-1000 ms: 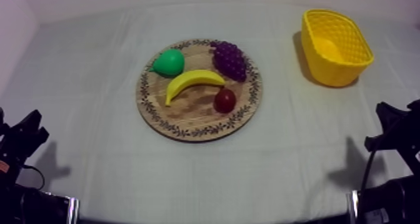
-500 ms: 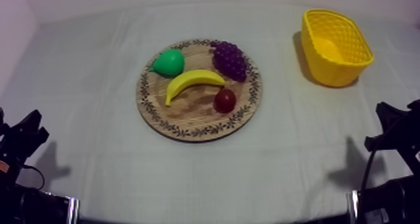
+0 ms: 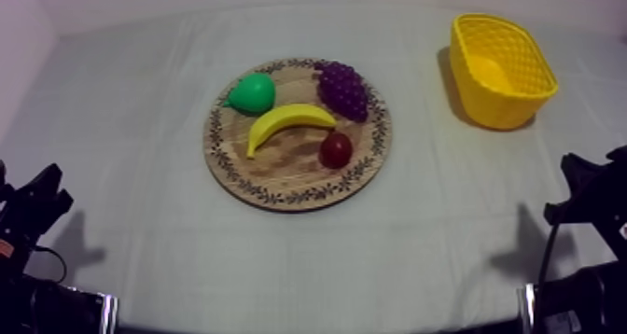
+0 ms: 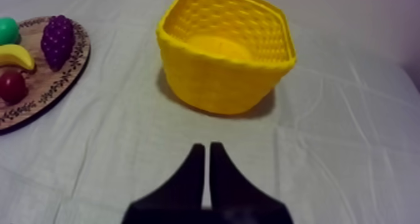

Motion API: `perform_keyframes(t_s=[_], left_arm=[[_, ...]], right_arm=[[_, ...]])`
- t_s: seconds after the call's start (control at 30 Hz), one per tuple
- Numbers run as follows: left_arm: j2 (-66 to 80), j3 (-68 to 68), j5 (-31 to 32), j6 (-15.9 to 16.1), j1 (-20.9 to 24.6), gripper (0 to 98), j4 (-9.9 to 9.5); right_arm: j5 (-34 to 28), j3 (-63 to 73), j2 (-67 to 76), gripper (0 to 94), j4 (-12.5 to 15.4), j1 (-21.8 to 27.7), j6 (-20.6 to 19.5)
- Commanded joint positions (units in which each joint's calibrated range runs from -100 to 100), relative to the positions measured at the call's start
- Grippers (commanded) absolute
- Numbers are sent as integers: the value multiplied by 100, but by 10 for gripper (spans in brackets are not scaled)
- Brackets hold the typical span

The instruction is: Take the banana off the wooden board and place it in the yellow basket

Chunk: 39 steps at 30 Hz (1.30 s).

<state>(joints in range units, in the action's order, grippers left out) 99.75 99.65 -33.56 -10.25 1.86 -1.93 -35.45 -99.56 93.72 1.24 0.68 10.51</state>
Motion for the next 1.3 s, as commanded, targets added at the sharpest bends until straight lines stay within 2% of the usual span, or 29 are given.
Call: perform_keyframes(t_s=[0.0,0.2,0.63,0.93,1.27], left_arm=[[0,1,1,0,-2,0,0],[0,1,1,0,-2,0,0],[0,1,1,-1,-2,0,0],[0,1,1,0,-2,0,0],[0,1,1,0,-2,0,0]], right_arm=[[132,94,-188,5,9,1,38],[22,1134,-1020,5,50,3,129],[-1585,4941,-3074,6,-3,-356,164],[-2614,6984,-4401,6,-200,-937,-46],[-3556,8585,-5755,6,-517,-1878,-362]])
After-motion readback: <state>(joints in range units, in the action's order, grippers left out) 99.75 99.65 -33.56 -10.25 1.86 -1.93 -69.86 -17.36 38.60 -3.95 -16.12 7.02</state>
